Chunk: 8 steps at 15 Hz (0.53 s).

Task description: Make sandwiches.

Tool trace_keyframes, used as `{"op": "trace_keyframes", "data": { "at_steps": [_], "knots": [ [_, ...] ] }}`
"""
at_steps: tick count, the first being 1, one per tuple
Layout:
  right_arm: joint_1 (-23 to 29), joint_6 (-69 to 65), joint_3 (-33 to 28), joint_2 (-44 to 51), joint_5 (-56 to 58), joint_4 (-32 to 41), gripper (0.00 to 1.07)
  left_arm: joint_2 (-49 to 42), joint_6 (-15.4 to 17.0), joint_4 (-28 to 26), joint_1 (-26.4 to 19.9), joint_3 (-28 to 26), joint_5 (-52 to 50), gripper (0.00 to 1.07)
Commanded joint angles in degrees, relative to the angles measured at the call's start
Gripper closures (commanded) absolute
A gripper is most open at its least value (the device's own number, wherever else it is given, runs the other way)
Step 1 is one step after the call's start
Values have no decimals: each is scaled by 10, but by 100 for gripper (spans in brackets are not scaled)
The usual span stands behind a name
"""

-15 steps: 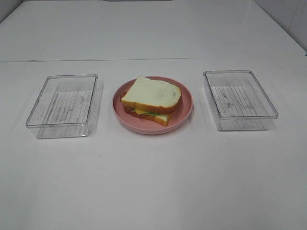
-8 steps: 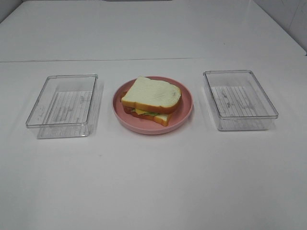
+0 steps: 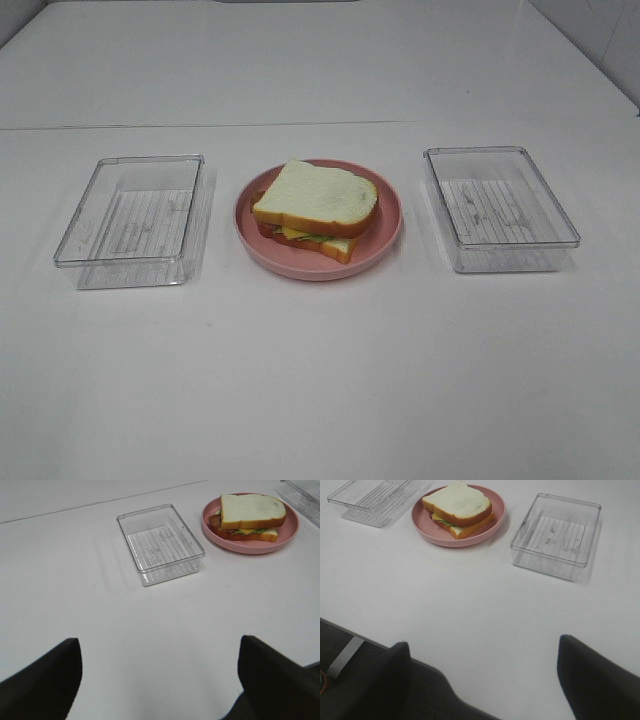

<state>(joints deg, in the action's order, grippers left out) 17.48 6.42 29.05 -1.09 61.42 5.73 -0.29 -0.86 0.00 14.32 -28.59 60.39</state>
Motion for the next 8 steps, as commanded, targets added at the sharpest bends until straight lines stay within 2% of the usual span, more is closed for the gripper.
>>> {"op": "trace_keyframes", "data": {
  "at_steps": [1,3,5,8],
  "knots": [
    [0,3,-2,4,-6,-1,31,-6,0,-4,1,1,-6,26],
    [0,3,-2,4,-6,-1,31,-6,0,-4,1,1,-6,26],
    [-17,3,-2,4,-6,-1,31,-6,0,-4,-21,1,-6,26],
    [-89,3,-2,4,-6,-1,31,-10,0,-4,-109,1,-6,26]
  ]
}}
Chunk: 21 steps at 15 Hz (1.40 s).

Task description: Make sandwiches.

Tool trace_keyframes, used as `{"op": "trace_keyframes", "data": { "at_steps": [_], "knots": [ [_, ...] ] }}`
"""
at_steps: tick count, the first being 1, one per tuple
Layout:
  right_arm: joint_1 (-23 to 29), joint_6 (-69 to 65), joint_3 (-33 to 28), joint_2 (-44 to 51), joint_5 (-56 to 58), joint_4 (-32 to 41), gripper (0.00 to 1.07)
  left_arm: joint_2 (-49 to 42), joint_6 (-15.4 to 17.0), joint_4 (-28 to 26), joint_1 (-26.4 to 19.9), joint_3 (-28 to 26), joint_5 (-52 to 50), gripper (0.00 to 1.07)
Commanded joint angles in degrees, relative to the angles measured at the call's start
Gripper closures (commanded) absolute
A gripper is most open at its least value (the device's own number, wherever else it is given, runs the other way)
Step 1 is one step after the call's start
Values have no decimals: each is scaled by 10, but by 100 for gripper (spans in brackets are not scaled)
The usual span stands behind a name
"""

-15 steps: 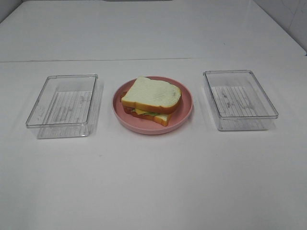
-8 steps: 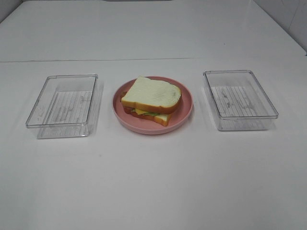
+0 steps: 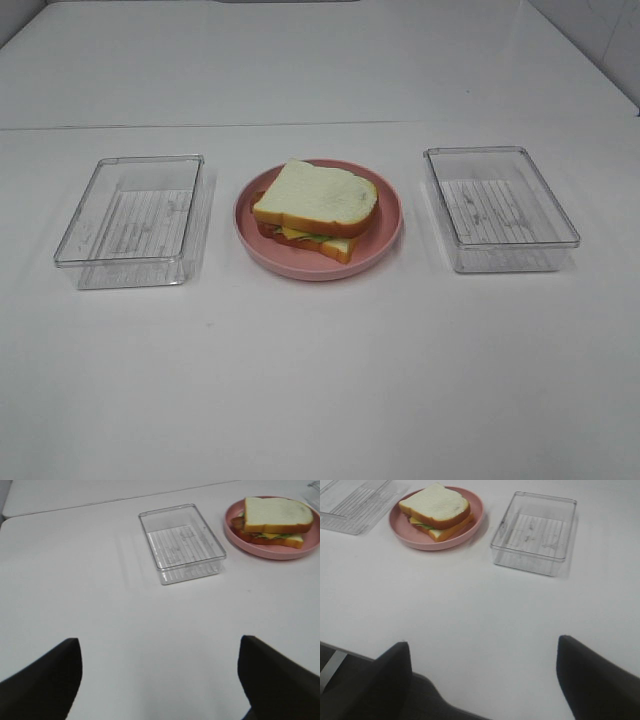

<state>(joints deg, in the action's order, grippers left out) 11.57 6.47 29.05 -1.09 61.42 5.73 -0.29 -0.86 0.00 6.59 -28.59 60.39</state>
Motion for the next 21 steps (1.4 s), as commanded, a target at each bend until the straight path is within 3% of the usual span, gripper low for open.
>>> {"op": "trace_keyframes", "data": {
  "at_steps": [1,2,3,10,21],
  "knots": [
    [-48,3,-2,4,-6,-1,31,-14,0,-4,-42,1,-6,26],
    [-72,3,-2,4,-6,-1,31,-15,0,-4,-83,1,-6,26],
    [-83,3,-2,4,-6,-1,31,-15,0,-4,-88,1,-6,26],
    [-142,3,-2,4,-6,2,31,-15,0,-4,-88,1,-6,26],
    [-140,3,-2,21,-6,1,31,-12,1,-5,-88,1,-6,26]
  ]
}}
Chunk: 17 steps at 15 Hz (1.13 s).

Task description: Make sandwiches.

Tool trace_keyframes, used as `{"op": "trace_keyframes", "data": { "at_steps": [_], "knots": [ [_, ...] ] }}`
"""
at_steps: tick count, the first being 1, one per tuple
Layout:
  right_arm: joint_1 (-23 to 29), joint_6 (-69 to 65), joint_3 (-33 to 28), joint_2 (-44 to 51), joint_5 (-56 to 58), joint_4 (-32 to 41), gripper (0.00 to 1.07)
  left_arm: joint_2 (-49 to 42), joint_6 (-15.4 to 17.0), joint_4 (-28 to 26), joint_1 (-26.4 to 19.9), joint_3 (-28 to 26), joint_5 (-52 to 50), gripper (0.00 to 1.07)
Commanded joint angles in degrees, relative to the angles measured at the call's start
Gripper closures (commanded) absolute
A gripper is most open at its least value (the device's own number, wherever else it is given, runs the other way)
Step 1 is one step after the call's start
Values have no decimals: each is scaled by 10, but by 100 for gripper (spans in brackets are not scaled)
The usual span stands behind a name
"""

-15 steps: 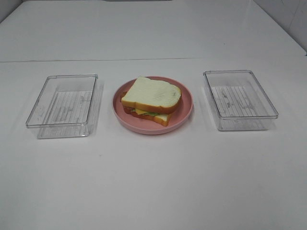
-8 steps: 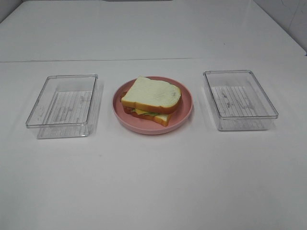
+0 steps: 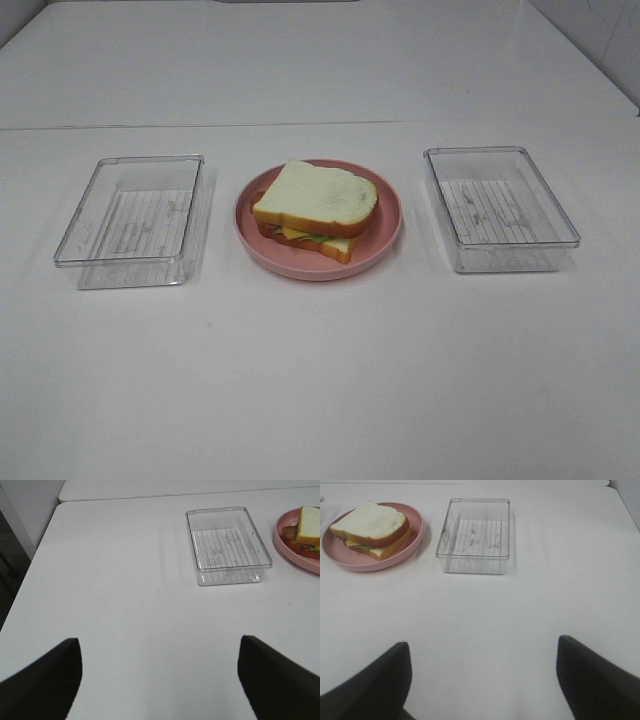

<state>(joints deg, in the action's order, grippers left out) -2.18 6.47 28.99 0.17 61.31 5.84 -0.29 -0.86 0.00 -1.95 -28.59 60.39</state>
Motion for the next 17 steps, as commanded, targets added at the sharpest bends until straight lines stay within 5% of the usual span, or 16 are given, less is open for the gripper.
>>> {"op": "trace_keyframes", "data": {
  "at_steps": [1,17],
  "knots": [
    [-3,3,-2,8,-5,0,31,-12,1,-9,-3,1,-6,26],
    [-3,3,-2,8,-5,0,32,-12,1,-19,-3,1,-6,26]
  ]
}}
